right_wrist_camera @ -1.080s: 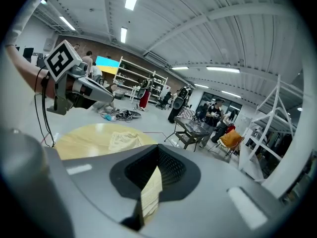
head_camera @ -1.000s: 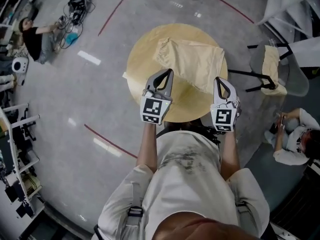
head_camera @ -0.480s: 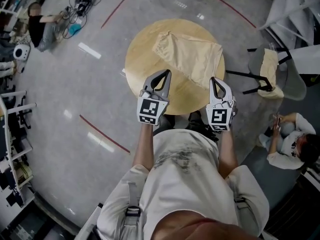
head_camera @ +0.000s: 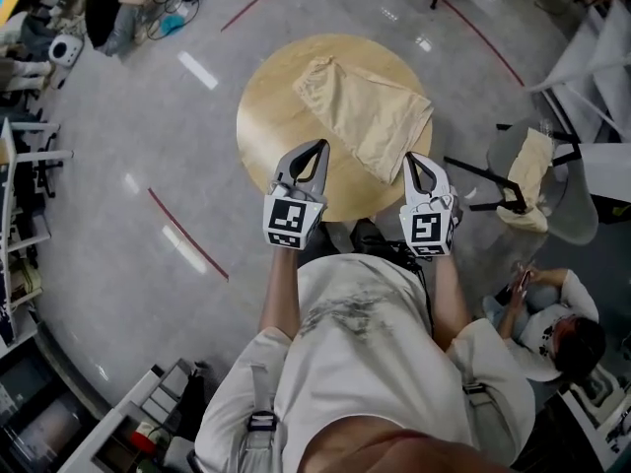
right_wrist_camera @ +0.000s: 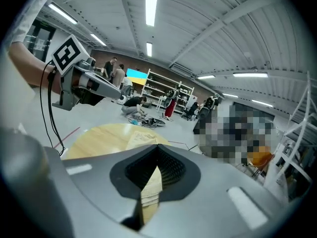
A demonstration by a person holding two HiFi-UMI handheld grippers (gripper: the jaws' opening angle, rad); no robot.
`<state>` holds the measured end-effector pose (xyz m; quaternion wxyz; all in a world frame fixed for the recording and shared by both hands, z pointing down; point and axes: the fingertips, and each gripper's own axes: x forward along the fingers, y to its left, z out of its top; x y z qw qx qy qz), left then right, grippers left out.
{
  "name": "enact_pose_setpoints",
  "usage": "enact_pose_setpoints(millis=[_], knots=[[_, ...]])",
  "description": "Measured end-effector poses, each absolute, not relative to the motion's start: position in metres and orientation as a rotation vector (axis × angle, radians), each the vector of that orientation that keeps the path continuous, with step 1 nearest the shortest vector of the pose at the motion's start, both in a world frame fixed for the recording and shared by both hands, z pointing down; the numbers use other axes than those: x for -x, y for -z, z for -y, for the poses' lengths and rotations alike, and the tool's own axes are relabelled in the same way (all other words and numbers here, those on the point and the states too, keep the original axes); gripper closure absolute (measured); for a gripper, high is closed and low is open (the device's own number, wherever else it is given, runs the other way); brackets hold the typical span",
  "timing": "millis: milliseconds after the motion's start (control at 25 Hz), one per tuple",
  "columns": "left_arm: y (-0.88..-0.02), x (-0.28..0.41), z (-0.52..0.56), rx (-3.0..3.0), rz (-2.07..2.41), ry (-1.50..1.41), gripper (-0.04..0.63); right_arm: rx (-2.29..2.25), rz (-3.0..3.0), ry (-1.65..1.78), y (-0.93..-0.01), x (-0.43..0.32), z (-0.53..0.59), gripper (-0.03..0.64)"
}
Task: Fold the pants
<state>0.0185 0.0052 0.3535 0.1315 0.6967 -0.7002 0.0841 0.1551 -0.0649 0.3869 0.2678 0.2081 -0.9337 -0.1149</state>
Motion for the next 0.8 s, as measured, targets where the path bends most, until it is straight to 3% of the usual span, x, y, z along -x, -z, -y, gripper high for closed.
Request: enact_pose_setpoints(millis=[800], knots=[[-0.351, -0.072, -0.069, -1.98, 2.075, -0.131, 0.588, -0.453, 2.516, 0.438, -0.371, -0.175, 0.014, 0.609]])
